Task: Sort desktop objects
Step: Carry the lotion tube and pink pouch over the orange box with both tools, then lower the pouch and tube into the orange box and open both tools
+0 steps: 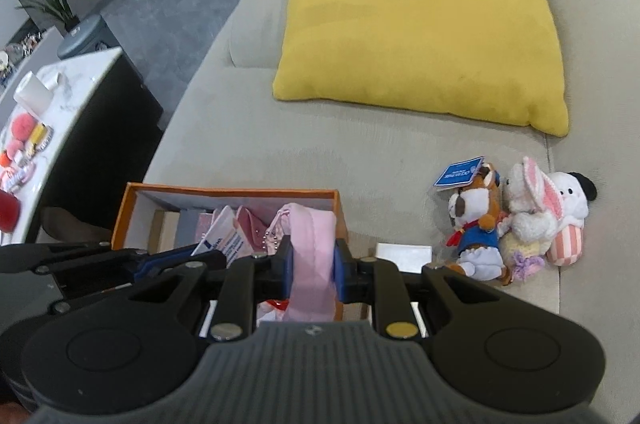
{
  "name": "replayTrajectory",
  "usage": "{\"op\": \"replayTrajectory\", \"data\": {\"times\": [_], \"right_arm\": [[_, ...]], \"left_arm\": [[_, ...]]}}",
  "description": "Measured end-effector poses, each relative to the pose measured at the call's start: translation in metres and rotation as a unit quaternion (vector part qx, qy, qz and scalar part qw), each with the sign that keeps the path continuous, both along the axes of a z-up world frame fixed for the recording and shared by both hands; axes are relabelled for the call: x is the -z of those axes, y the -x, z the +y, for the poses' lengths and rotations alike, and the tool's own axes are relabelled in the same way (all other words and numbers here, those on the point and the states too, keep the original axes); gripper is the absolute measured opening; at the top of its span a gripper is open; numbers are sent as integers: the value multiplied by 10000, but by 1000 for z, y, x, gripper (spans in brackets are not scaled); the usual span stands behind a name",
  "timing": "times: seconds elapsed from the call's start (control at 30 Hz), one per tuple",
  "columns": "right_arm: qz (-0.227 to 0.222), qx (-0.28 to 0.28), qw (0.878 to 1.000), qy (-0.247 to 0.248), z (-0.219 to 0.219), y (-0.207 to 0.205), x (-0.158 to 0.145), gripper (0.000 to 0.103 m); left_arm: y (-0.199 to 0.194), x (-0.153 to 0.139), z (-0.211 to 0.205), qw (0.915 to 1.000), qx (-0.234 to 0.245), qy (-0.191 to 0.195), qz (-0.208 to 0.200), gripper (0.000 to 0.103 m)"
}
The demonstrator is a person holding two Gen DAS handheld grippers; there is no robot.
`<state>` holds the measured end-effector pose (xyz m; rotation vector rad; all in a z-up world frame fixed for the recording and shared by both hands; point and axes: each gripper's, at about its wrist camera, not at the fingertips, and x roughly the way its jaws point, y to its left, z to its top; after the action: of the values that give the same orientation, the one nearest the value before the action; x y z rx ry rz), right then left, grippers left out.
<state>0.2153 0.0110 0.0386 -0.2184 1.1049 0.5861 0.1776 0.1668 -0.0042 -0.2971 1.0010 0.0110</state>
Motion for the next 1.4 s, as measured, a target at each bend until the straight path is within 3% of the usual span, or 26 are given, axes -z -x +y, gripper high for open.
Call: {"op": "replayTrajectory", "data": {"times": [0.3, 0.73, 0.83, 1.23, 1.4], "right_arm": [[189, -30, 9998, 6, 15, -7, 21, 26], [510, 78, 9979, -395, 11, -17, 52, 27], [513, 40, 9975, -476, 9, -16, 49, 32], [29, -155, 9980, -608, -4, -1, 23, 34], [-273, -521, 9952, -777, -17, 23, 10, 33]], "left_arm": [[-3, 29, 7, 9993, -107, 273, -213, 5], [2, 48, -6, 9981, -64, -102, -605, 6], [3, 47, -3, 9984, -68, 70, -550, 7], [10, 30, 1, 9974, -161, 249, -655, 7], [31, 17, -6, 9973, 61, -26, -732, 7]]}}
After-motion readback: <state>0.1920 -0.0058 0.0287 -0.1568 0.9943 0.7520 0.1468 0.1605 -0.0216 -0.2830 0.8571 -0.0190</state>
